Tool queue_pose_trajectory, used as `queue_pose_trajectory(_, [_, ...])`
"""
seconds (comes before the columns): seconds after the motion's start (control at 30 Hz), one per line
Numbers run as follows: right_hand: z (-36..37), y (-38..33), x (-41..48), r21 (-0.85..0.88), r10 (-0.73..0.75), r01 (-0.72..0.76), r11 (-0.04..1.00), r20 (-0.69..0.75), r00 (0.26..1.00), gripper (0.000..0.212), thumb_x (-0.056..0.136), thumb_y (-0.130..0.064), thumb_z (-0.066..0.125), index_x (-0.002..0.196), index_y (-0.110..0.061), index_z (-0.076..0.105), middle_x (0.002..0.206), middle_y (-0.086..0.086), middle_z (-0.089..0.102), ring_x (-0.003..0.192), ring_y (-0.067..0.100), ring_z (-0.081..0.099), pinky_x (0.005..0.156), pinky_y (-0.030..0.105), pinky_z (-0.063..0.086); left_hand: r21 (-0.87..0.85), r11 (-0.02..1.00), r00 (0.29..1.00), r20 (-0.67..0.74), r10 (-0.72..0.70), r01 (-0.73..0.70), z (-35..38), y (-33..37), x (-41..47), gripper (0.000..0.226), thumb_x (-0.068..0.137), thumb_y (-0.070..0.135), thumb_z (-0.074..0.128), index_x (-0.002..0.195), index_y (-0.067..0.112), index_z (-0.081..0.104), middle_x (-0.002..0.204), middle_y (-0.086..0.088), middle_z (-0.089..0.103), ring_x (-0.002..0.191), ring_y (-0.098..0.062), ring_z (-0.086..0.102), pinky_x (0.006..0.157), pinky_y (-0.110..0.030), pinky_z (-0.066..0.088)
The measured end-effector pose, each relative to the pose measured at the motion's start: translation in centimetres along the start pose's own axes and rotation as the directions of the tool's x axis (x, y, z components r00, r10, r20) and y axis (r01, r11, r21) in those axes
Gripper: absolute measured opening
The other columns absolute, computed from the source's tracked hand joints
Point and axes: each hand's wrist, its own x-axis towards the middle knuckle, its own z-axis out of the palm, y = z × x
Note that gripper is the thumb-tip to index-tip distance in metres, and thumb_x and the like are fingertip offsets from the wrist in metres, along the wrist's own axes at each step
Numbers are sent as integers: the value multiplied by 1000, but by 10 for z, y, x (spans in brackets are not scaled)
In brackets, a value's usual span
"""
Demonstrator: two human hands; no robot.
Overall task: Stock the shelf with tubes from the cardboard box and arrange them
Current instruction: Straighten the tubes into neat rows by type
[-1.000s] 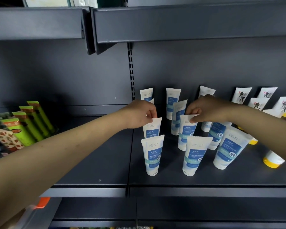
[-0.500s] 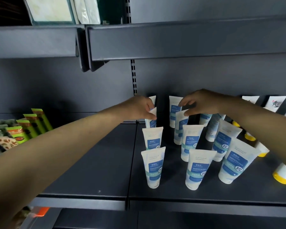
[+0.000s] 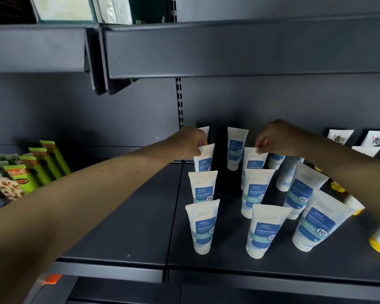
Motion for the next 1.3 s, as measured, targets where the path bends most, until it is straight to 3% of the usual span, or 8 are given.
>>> queue_pose_trajectory(0.13, [2, 3, 0, 34, 10, -9, 999, -8, 1000, 12, 82, -15, 70, 93, -12, 74, 93, 1, 73, 83, 13, 63, 80, 25, 45, -12, 1000, 1000, -15, 4, -4, 2, 0, 3, 23, 84, 4, 62, 106, 9, 65, 109, -7, 63, 85, -11, 51, 68, -20, 36])
queue_pose_trajectory(0.47, [1, 4, 2, 87, 32, -33, 996, 15, 999, 14, 86, -19, 66, 97, -13, 73, 97, 1, 71, 91, 16, 62, 85, 29, 47, -18, 1000, 999, -45, 20, -21, 0, 1, 7, 18, 87, 4, 57, 101, 8, 68, 110, -9, 65, 87, -11, 53, 74, -23, 40])
queue_pose_trajectory(0.77, [-7, -1, 17, 169, 34, -24, 985, -55, 998, 16, 84, -23, 69, 97, -14, 71, 92, -1, 68, 86, 12, 60, 85, 24, 46, -11, 999, 998, -40, 52, -52, 0, -3, 8, 17, 87, 8, 61, 102, 7, 68, 110, -8, 65, 87, -11, 52, 73, -22, 39])
queue_pose_trajectory(0.93, [-7, -5, 25, 168, 43, -38, 985, -28, 999, 20, 85, -23, 68, 101, -12, 70, 97, 3, 69, 91, 16, 62, 91, 29, 48, -23, 999, 998, -41, 45, -46, -5, -8, 6, 19, 88, 8, 61, 105, 4, 68, 114, -10, 65, 100, -19, 58, 79, -23, 44])
queue_pose_trajectory(1.07, [-6, -5, 34, 149, 42, -36, 988, -37, 998, 22, 84, -23, 69, 104, -13, 69, 101, 3, 69, 92, 15, 61, 87, 24, 45, -41, 998, 997, -59, 42, -45, -7, -11, 4, 21, 88, 7, 61, 107, 4, 69, 111, -10, 65, 98, -20, 59, 77, -23, 44])
queue_pose_trajectory(1.3, [0, -1, 50, 109, 52, -51, 993, -14, 999, 39, 84, -22, 69, 122, -13, 60, 117, 7, 66, 104, 22, 60, 87, 25, 42, -69, 995, 997, 0, 76, -76, -7, -13, 13, 18, 88, 10, 61, 104, 7, 70, 108, -5, 67, 89, -9, 56, 75, -20, 39])
